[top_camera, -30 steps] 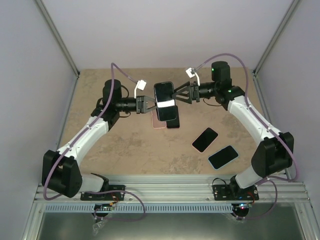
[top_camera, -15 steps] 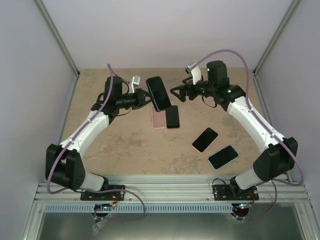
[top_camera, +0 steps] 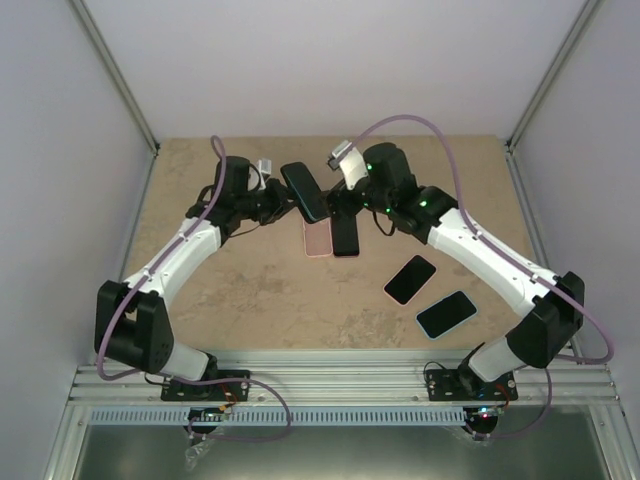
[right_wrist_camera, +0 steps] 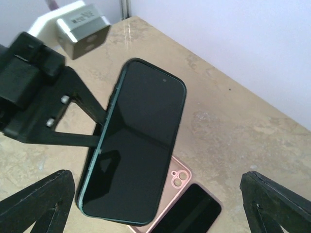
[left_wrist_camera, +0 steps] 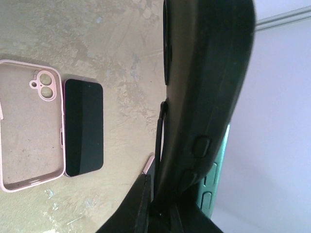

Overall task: Take the phone out of the phone case
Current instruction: Remove the phone case from the phone, then place the phone case at the center of the board.

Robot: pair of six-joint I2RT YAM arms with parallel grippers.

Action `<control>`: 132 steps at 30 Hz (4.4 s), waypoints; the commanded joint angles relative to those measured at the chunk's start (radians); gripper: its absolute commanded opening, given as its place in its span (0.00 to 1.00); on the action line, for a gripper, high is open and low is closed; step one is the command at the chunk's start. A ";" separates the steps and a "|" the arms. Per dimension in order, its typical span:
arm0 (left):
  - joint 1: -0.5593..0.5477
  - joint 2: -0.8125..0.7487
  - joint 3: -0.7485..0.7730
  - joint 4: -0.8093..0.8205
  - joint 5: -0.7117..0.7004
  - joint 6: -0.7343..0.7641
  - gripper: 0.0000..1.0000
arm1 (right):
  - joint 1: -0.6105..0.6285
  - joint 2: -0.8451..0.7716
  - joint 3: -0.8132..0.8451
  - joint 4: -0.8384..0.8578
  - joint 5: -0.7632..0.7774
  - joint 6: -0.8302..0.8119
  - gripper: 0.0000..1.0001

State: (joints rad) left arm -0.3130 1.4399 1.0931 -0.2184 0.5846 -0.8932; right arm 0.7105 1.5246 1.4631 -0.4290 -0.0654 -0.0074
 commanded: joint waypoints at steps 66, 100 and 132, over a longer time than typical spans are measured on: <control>0.012 0.006 -0.047 0.058 -0.044 -0.127 0.00 | 0.166 0.130 -0.144 0.364 0.637 -0.203 0.01; 0.055 0.015 -0.070 -0.044 -0.100 0.316 0.00 | -0.076 -0.024 -0.064 0.265 0.426 -0.084 0.01; 0.256 0.498 0.181 -0.494 0.275 0.864 0.00 | -0.213 -0.090 -0.116 0.177 0.229 0.045 0.01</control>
State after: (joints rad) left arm -0.0601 1.8946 1.2392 -0.6922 0.8207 -0.0547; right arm 0.5041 1.4483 1.3464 -0.2932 0.1822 0.0147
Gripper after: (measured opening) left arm 0.072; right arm 0.073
